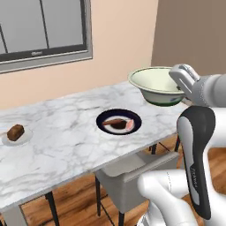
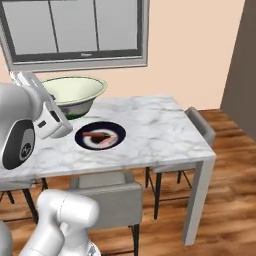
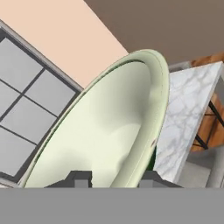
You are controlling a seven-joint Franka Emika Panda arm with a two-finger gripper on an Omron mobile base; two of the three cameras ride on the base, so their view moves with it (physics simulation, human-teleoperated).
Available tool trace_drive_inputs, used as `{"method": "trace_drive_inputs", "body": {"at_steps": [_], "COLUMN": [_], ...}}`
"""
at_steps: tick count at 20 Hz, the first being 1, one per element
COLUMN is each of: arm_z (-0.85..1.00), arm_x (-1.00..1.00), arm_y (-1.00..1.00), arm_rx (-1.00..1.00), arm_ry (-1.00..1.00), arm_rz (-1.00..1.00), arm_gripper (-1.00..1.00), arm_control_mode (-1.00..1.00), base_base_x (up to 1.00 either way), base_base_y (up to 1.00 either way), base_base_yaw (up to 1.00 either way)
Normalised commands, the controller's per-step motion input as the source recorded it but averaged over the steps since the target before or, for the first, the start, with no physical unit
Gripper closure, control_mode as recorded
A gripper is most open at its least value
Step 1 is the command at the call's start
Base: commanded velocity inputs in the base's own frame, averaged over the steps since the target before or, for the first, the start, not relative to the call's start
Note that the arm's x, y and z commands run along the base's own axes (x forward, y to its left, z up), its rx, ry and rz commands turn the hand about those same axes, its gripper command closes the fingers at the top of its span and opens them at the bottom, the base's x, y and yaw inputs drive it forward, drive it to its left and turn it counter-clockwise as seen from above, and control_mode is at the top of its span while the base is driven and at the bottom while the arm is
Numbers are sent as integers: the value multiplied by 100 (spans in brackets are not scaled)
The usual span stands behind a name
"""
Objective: Take the smaller bowl and place it next to the appetizer plate on the dining counter , and place the larger bowl next to the plate with cooked food.
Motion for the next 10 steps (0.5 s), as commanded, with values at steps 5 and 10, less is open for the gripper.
{"method": "trace_drive_inputs", "body": {"at_steps": [5,10], "arm_z": [0,0], "arm_x": [0,0], "arm_y": [0,0], "arm_rx": [0,0], "arm_ry": [0,0], "arm_rz": [0,0], "arm_gripper": [100,100], "arm_control_mode": [100,100], "base_base_x": [20,20], "base_base_y": [-62,-61], "base_base_yaw": [32,34]}}
